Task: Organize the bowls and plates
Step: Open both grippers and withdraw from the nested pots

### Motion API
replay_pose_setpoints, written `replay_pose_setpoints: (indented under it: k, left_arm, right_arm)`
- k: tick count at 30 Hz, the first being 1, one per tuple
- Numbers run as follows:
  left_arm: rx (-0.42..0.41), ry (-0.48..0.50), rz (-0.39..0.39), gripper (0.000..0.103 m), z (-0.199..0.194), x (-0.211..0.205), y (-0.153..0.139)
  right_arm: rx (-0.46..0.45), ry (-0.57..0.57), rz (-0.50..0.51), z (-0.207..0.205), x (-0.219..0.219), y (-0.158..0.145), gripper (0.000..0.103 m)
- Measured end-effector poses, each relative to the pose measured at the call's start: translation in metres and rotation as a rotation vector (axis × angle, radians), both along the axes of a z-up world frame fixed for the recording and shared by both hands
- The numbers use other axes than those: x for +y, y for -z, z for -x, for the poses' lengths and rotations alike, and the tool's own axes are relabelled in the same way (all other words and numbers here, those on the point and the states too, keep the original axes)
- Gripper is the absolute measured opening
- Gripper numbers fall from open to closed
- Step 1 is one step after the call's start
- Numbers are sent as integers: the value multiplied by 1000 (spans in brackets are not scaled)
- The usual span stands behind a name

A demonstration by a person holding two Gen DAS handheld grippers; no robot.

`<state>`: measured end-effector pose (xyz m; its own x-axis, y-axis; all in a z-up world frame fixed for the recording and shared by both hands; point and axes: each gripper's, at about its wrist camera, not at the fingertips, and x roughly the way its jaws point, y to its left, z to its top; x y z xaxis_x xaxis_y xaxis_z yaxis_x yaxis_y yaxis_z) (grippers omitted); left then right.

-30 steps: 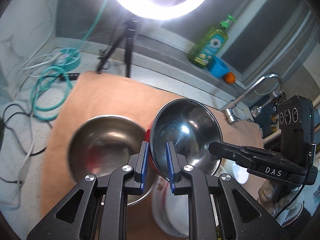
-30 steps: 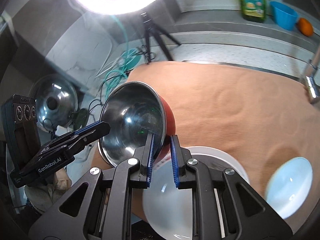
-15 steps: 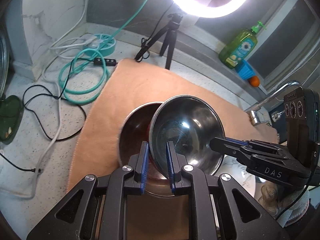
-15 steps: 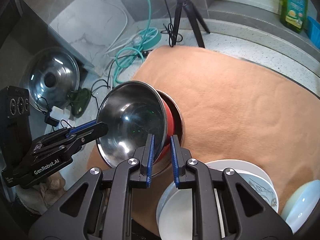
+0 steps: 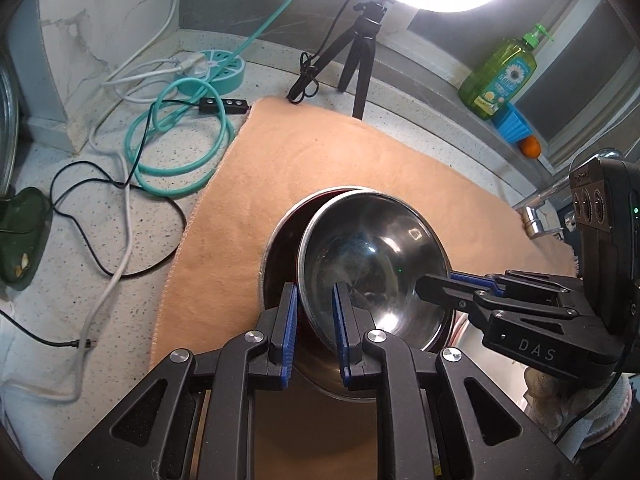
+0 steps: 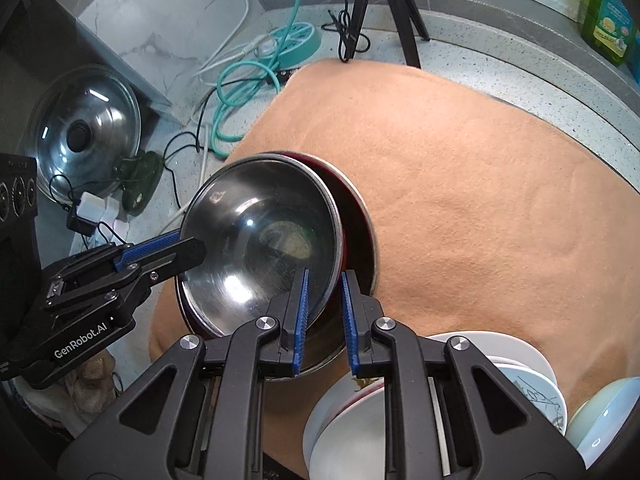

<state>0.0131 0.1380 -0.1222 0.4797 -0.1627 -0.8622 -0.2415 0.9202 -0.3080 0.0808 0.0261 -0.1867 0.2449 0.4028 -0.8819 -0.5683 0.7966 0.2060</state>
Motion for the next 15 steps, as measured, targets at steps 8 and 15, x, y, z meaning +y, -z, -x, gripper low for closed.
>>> replay_pose_setpoints:
  k: [8, 15]
  left_arm:
    - [22, 6, -4, 15, -2, -1, 3]
    - [25, 12, -16, 15, -4, -2, 5]
  right_arm:
    - [-1, -15, 20, 2, 5, 3, 25]
    - [-43, -25, 45, 4, 8, 2, 25]
